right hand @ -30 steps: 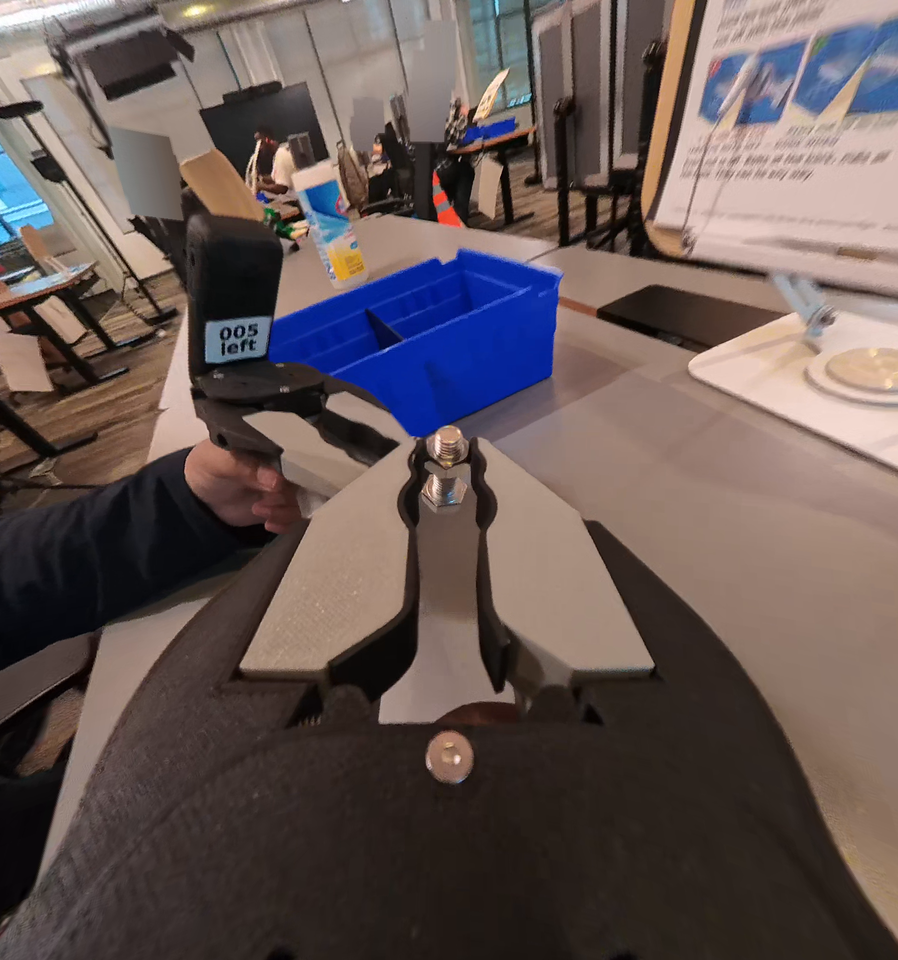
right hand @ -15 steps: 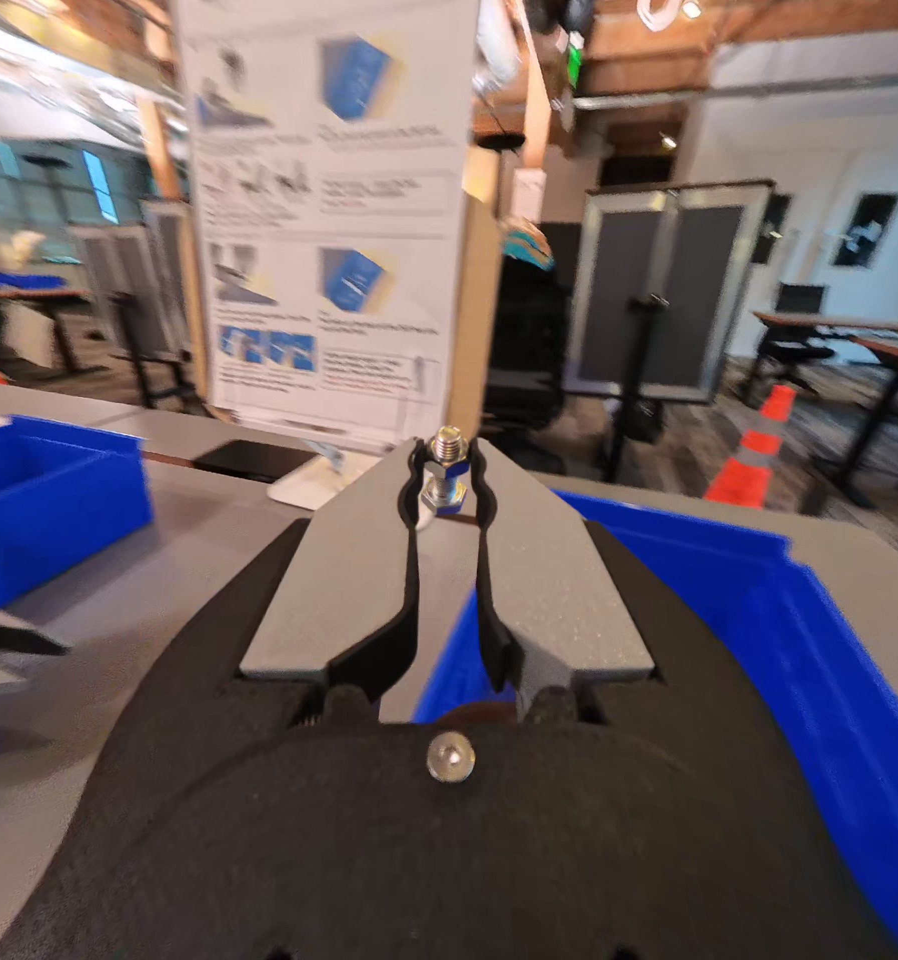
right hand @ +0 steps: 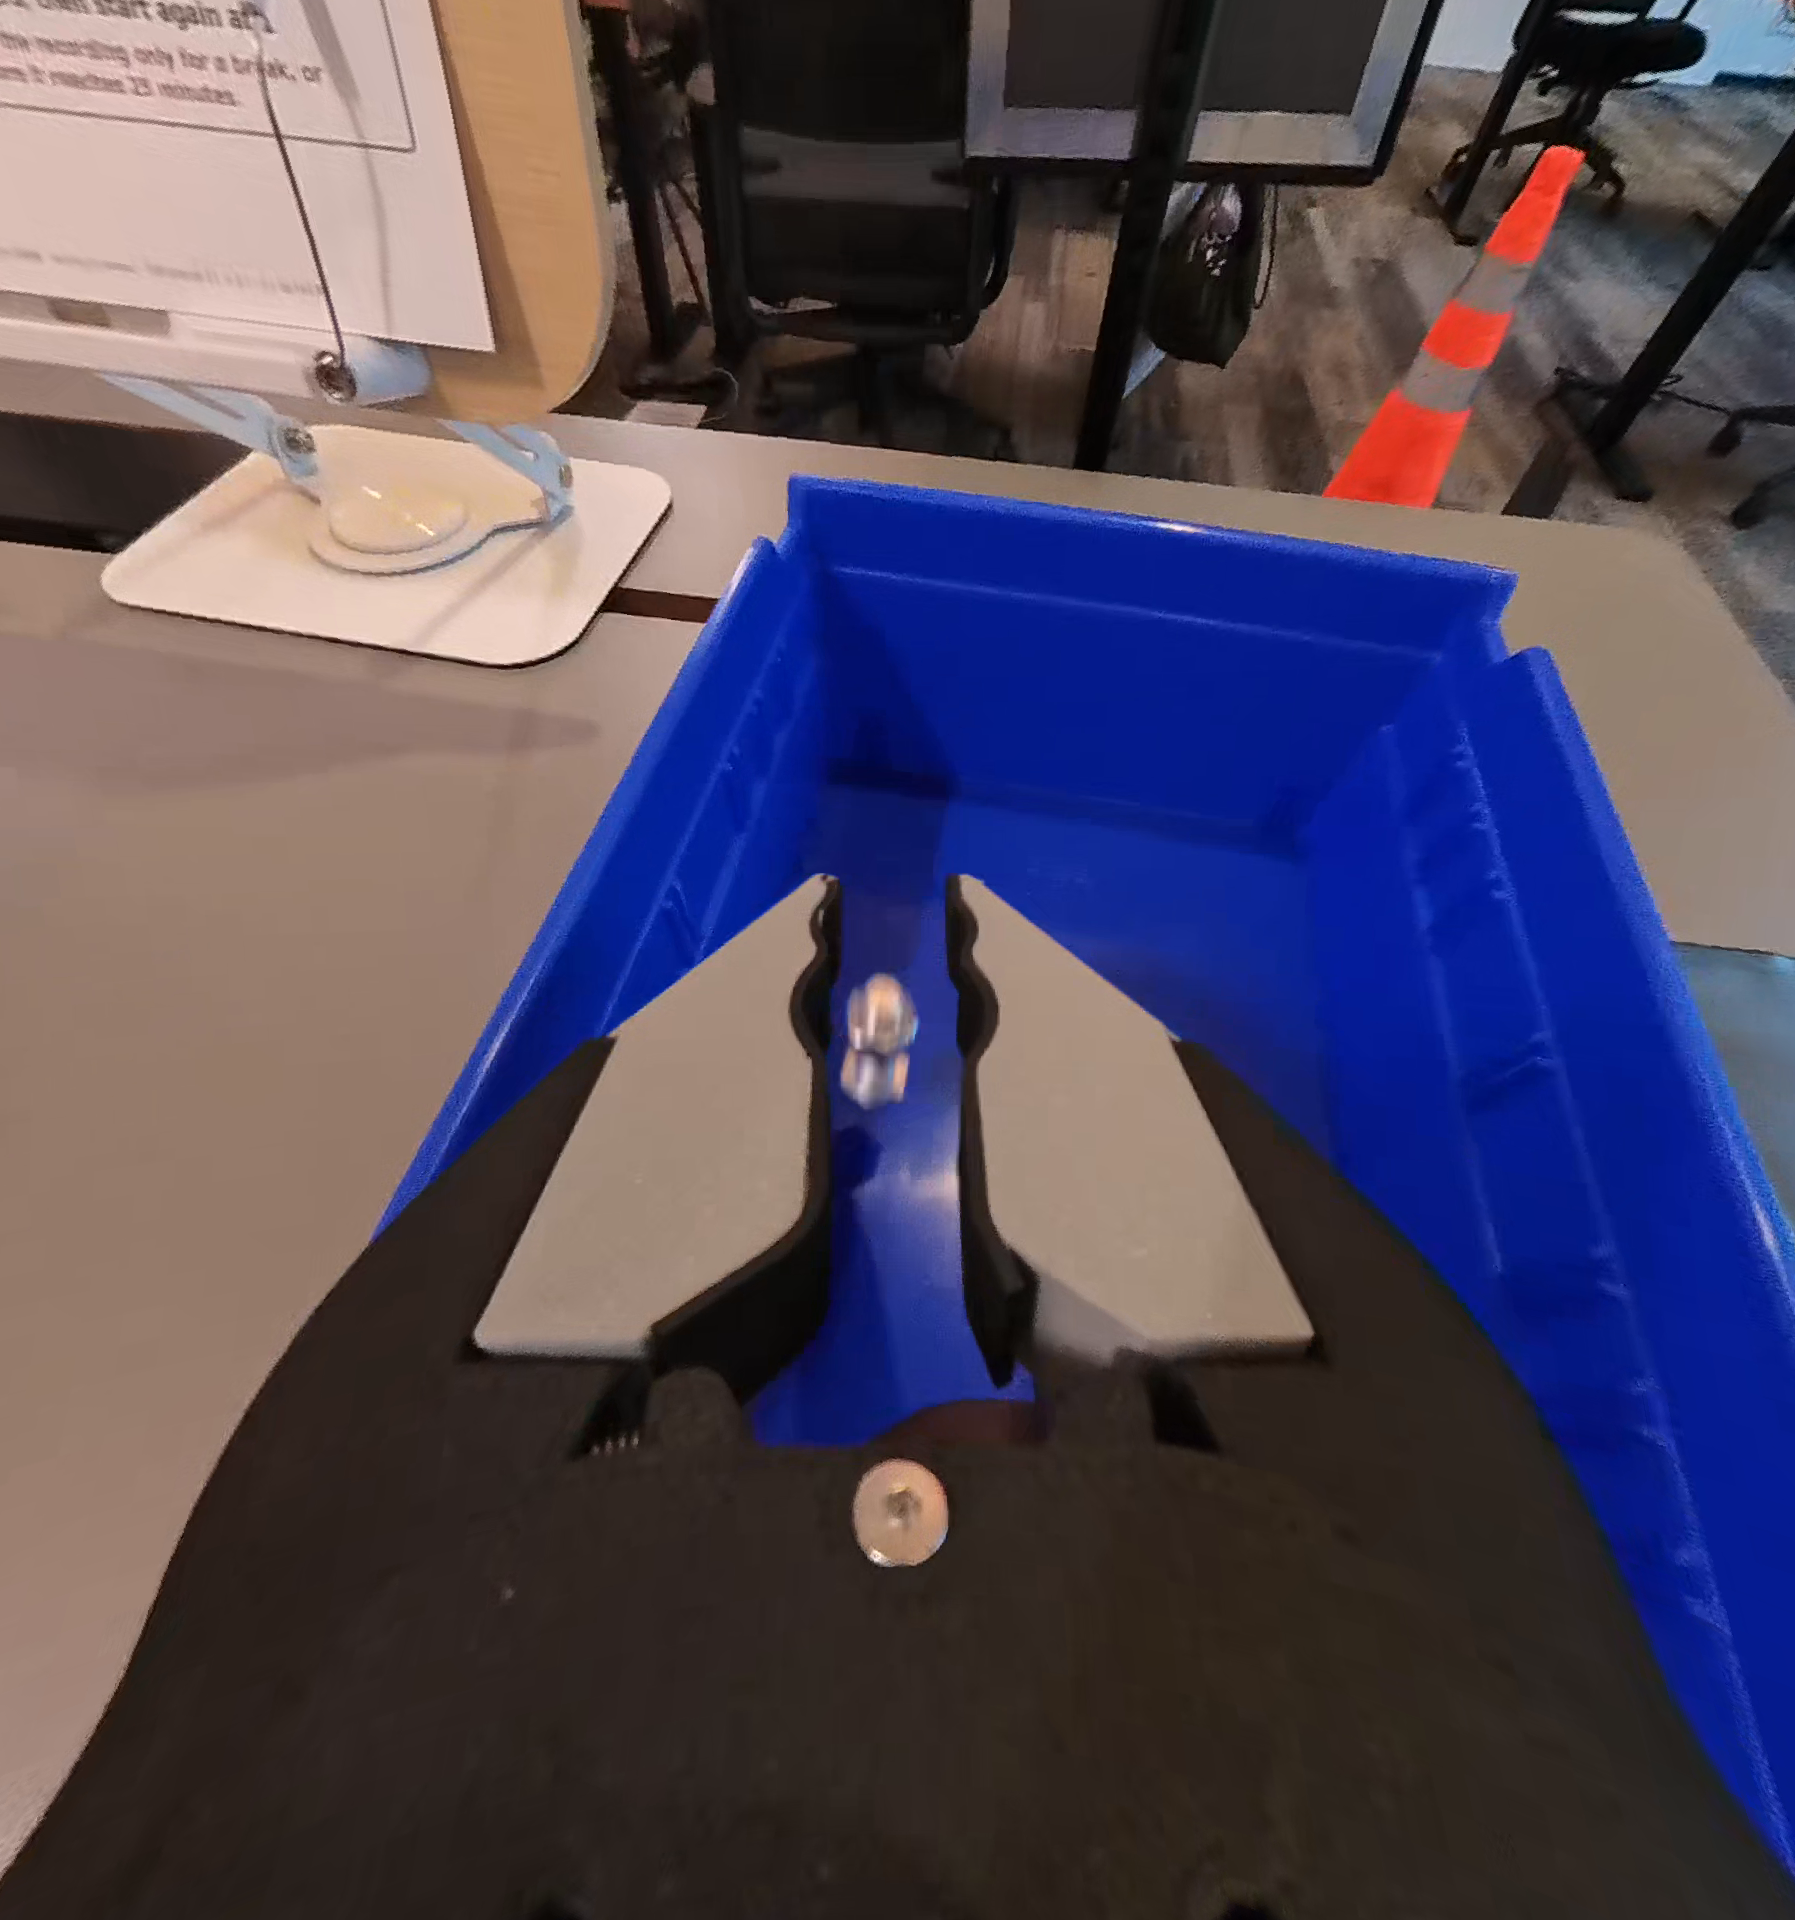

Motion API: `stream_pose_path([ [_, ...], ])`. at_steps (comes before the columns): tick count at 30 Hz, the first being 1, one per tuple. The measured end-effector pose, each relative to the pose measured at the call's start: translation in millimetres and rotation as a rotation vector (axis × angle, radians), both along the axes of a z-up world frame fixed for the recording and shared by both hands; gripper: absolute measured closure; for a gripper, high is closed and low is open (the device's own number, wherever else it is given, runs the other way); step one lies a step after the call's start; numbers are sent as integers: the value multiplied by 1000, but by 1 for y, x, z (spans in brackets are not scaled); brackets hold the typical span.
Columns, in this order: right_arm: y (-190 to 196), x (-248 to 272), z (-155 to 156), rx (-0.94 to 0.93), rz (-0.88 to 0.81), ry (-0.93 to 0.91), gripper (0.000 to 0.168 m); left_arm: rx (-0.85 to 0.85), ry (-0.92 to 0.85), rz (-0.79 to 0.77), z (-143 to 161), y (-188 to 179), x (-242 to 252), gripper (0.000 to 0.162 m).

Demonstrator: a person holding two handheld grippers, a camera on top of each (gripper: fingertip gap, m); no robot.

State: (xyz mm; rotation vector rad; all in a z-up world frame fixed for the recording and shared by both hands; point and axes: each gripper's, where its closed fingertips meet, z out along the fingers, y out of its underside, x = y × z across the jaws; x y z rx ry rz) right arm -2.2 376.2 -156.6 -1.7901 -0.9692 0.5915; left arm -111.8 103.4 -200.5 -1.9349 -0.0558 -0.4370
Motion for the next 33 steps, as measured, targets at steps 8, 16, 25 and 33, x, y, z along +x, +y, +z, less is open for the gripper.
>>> stream_pose_path([
  [8, -24, -7, 61, 197, 35, 225, 151, -8, 1, -6, -1, 0, 1, 137],
  [16, -138, -47, 114, 592, 288, 356, 158, -41, 39, -24, -9, 1, 7, 137],
  [25, -207, -123, -6, 363, 547, -17, 142, -61, 33, -46, -5, -4, 18, 135],
  [33, -201, -129, -33, 284, 577, -50, 141, 30, 204, 118, 69, -83, -22, 137],
])
